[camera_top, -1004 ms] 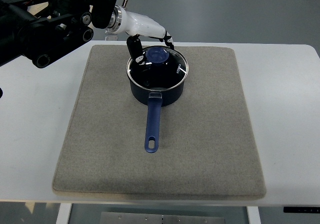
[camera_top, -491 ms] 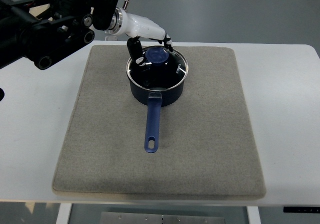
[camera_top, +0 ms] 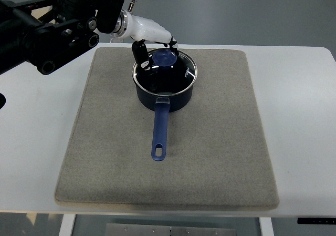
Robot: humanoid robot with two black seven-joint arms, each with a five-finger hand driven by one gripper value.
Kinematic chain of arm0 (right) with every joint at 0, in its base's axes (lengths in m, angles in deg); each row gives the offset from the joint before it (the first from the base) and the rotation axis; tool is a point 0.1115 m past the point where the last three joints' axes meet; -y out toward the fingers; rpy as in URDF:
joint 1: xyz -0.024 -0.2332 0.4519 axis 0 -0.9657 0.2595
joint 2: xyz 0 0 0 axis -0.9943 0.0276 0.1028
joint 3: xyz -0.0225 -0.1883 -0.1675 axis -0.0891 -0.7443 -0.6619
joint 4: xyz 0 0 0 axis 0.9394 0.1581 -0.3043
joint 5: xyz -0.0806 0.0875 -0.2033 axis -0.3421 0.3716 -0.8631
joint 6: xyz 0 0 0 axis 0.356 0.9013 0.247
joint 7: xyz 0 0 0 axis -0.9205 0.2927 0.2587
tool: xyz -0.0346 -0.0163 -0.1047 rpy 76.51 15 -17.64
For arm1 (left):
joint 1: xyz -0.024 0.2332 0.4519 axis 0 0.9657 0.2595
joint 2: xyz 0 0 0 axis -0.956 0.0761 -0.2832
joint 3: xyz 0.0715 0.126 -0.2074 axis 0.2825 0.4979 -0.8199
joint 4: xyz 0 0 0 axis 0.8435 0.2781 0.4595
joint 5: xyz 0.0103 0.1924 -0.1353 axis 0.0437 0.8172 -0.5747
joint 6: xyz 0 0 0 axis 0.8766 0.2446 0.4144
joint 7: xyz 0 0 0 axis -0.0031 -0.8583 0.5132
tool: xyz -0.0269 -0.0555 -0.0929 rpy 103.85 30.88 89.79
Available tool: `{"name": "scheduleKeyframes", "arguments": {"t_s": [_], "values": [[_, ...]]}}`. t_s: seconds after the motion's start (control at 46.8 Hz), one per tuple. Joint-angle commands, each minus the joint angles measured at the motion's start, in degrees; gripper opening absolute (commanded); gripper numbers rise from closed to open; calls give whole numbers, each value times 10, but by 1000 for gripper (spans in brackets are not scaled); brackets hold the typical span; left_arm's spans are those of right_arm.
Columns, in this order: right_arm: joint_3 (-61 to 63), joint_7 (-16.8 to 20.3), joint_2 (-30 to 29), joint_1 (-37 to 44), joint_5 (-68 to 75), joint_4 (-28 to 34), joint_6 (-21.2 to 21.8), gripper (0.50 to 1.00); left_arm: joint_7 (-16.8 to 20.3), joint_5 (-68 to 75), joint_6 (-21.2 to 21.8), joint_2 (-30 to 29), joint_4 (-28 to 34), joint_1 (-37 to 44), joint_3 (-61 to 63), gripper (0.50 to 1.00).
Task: Open pot lid and place left with left hand
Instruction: 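Close the left hand fingers around the blue lid knob, then lift the glass lid off the saucepan with the left hand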
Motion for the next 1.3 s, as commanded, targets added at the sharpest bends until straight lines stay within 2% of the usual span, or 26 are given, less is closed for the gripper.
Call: {"name": "scheduleKeyframes", "arguments": {"t_s": [0.0,0.064,0.171,0.32,0.406,0.577,0.662,0.726,0.812,0.897,0.983,1.282], "values": [[0,0,0,0,0,0,0,915,0,0,0,0,0,-1,0,825],[0,0,0,0,0,0,0,915,0,1,0,0,-1,-1,0,814],[-1,0,0,0,0,0,0,915,0,2,0,0,-1,-1,0,744],[0,0,0,0,0,0,0,915,0,1,0,0,-4,-3,0,737],[0,0,0,0,0,0,0,915,0,1,1,0,-4,-3,0,714],[-1,0,0,0,-1,0,0,915,0,1,1,0,-5,-4,0,698],[0,0,0,0,0,0,0,915,0,1,1,0,-5,-4,0,632],[0,0,0,0,0,0,0,915,0,2,1,0,-4,-4,0,615],[-1,0,0,0,-1,0,0,915,0,2,1,0,-5,-4,0,557],[-1,0,0,0,0,0,0,915,0,2,1,0,-4,-5,-1,546],[0,0,0,0,0,0,0,915,0,1,1,0,-4,-6,-1,500],[0,0,0,0,-1,0,0,915,0,-3,1,-1,-3,-6,-5,500]]}}
